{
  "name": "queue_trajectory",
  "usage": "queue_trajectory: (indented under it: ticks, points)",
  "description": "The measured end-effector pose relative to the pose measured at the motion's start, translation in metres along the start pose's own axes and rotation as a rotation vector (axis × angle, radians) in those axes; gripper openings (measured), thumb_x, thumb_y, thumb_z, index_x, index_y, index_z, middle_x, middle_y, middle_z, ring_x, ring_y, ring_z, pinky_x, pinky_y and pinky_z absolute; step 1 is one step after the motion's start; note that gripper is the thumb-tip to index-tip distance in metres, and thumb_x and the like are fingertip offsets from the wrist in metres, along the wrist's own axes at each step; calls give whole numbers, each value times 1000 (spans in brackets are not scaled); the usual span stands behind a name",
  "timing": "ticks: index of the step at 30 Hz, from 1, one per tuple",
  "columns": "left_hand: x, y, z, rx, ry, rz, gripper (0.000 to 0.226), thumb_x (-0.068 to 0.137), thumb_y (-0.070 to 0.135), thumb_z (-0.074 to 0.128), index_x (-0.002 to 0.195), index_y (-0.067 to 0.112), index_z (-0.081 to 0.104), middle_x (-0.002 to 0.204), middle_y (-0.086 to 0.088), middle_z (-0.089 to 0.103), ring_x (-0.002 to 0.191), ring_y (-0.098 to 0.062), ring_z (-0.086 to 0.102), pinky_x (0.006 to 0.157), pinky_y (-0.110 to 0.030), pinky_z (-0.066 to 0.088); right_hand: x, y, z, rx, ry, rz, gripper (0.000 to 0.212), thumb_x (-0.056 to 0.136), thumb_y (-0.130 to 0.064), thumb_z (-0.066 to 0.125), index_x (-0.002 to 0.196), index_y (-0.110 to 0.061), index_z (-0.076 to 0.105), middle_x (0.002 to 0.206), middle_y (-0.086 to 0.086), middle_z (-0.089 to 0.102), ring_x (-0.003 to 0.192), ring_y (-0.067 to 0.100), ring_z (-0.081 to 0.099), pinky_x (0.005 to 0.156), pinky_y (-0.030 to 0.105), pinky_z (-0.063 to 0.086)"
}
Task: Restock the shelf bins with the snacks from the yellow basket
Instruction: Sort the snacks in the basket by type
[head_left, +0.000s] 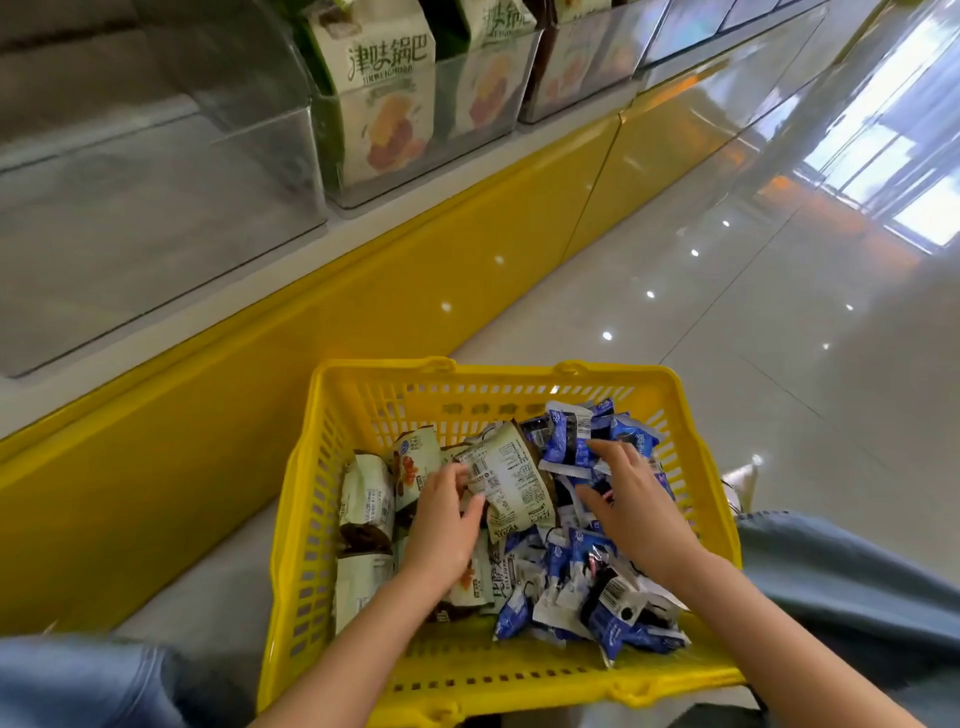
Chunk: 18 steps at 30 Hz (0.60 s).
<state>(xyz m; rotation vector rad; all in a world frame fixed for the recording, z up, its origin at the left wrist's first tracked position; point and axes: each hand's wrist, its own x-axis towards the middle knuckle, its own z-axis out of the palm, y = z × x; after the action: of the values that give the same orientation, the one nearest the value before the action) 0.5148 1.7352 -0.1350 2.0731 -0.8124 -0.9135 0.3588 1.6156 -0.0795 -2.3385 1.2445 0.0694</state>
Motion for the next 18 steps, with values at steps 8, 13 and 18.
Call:
queue_trajectory:
  ticks: [8, 13, 18]
  points:
    - [40, -3, 16, -278, -122, -353, 72, 84, 31, 66, 139, 5, 27, 139, -9, 41, 123, -22, 44, 95, -27, 35, 61, -2, 31, -76, -101, 153, 80, 92, -43, 51, 149, -16, 2, 157, 11, 2, 144, 30, 0, 116, 41, 7]
    - [48, -1, 27, -497, 19, -466, 67, 79, 22, 73, 133, 4, 38, 130, -12, 51, 114, -25, 53, 98, -38, 44, 71, -1, 38, -136, -39, 179, 77, 88, -46, 55, 146, -12, 18, 148, 11, 26, 136, 31, 22, 111, 40, 23]
    - [44, -2, 30, -490, -11, -439, 69, 80, 29, 72, 136, 8, 39, 132, -9, 46, 116, -23, 48, 92, -28, 39, 75, 3, 31, -82, -99, 218, 67, 83, -42, 66, 136, -11, 38, 134, 13, 37, 119, 30, 42, 100, 37, 36]
